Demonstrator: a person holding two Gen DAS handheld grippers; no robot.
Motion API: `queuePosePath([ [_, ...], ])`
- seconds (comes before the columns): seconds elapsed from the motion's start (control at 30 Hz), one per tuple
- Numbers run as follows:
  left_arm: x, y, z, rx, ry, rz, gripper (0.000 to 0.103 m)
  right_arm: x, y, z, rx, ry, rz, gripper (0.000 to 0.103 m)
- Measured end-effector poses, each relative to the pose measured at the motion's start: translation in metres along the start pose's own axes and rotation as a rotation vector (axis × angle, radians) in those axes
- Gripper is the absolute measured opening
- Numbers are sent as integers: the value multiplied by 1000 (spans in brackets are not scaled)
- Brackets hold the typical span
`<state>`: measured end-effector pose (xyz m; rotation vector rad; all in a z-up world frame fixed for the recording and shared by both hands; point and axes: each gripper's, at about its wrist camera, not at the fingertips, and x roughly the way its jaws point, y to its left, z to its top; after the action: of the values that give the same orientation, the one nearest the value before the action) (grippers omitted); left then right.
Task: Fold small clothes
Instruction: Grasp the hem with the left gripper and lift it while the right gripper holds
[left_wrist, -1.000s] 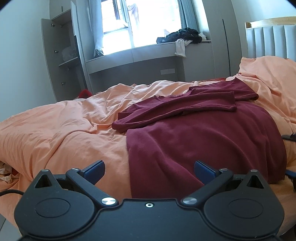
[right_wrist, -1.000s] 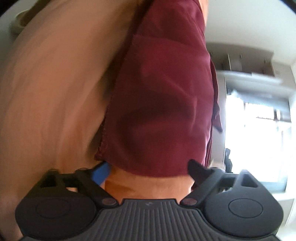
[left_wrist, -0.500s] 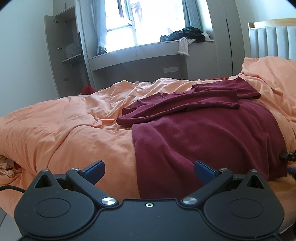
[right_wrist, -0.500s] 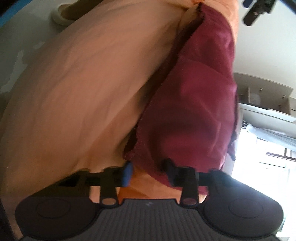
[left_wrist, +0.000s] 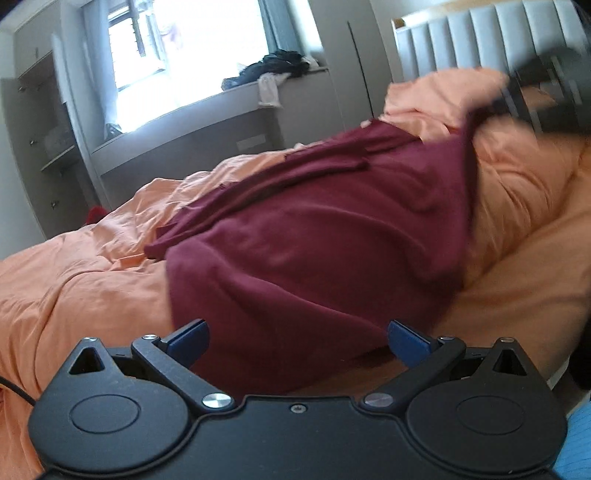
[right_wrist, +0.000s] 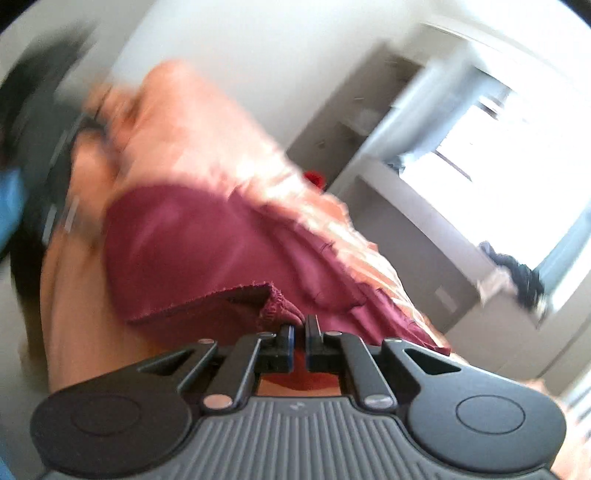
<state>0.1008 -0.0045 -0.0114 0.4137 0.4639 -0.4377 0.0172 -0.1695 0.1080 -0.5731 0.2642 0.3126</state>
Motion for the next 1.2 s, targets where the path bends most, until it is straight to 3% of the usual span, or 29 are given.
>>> queuePosePath([
  [0.13, 7, -21, -2, 34, -11, 0, 103, 3, -41, 28, 178, -51, -12, 5],
  [0.23, 11, -34, -1, 53, -34, 11, 103, -2, -65, 33, 238, -78, -34, 5],
  [0.33, 23, -40, 5, 55, -26, 99, 102, -18, -81, 33, 245, -97, -58, 5],
  [0.4, 29, -37, 9, 33, -20, 151, 96, -24, -79, 33, 257, -109, -69, 5],
  [0.57, 41, -11, 10, -75, 60, 200, 57, -20, -78, 31, 292, -136, -101, 5],
  [0.67, 35, -4, 6, -67, 55, 253, 41, -19, -80, 32, 301, -141, -118, 5],
  [0.87, 19, 2, -4, -36, 53, 343, 20, -20, -81, 26, 337, -147, -143, 5],
  [1.0, 9, 4, -10, -19, 34, 373, 16, -23, -81, 19, 363, -141, -156, 5],
  [1.07, 7, 5, -9, -27, 21, 378, 6, -24, -79, 16, 368, -140, -162, 5],
  [1.2, -4, 11, -5, -85, -22, 427, 5, -29, -70, 8, 368, -138, -199, 5],
])
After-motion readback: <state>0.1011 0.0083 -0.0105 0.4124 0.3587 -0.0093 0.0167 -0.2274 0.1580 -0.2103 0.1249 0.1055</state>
